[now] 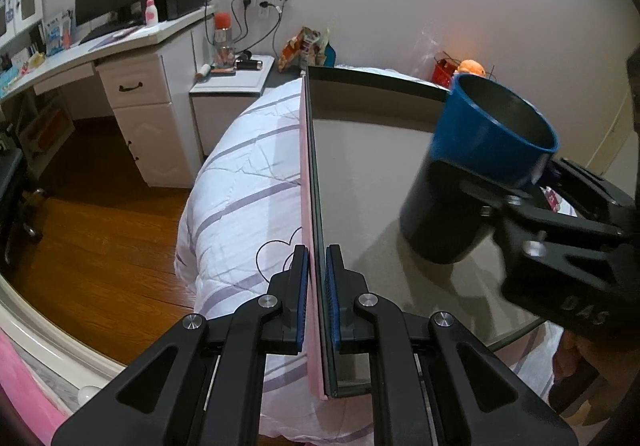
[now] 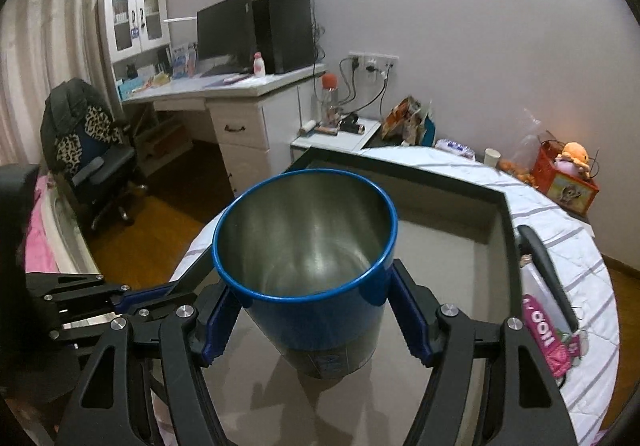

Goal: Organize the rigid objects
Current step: 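Carry the cup into the tray and open the right gripper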

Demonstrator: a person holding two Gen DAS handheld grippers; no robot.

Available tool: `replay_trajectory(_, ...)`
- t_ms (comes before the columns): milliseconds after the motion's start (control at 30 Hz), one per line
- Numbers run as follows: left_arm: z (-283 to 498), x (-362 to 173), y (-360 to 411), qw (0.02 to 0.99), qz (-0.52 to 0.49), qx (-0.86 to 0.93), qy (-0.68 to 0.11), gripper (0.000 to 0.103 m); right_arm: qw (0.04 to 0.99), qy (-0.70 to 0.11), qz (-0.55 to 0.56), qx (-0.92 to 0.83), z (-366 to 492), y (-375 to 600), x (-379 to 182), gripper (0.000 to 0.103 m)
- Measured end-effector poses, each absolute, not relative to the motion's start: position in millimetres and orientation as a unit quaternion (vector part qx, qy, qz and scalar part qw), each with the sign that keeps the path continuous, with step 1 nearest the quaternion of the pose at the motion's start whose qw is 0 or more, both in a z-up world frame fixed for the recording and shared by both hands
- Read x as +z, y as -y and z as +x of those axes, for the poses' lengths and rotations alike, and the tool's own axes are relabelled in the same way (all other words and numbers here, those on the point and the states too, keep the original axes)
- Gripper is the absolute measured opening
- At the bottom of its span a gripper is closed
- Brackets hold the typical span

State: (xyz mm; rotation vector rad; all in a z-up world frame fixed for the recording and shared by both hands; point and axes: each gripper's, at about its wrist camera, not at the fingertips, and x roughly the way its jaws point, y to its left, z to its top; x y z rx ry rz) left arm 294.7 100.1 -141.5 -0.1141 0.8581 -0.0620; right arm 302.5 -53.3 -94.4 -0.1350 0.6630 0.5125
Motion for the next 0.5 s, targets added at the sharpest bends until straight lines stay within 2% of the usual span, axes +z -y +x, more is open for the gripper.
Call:
replay_trajectory(400, 293, -140, -95, 0.907, -0.054, -0.028, -0.417, 0.009, 0.908, -0.325, -0.057, 0.259, 304, 43, -101, 0.072)
replay_trajectory(467, 293, -140, -94, 0.907, -0.053, -0.028, -0.417, 0.009, 0.91, -0.32, -0.047, 0.258, 302, 48, -98, 0.082)
replay_trajectory(500, 292, -140, -94, 0.907, -0.052, -0.028, -0.417, 0.009, 0.911, -0.317, -0.039, 0.261, 300, 51, -95, 0.082)
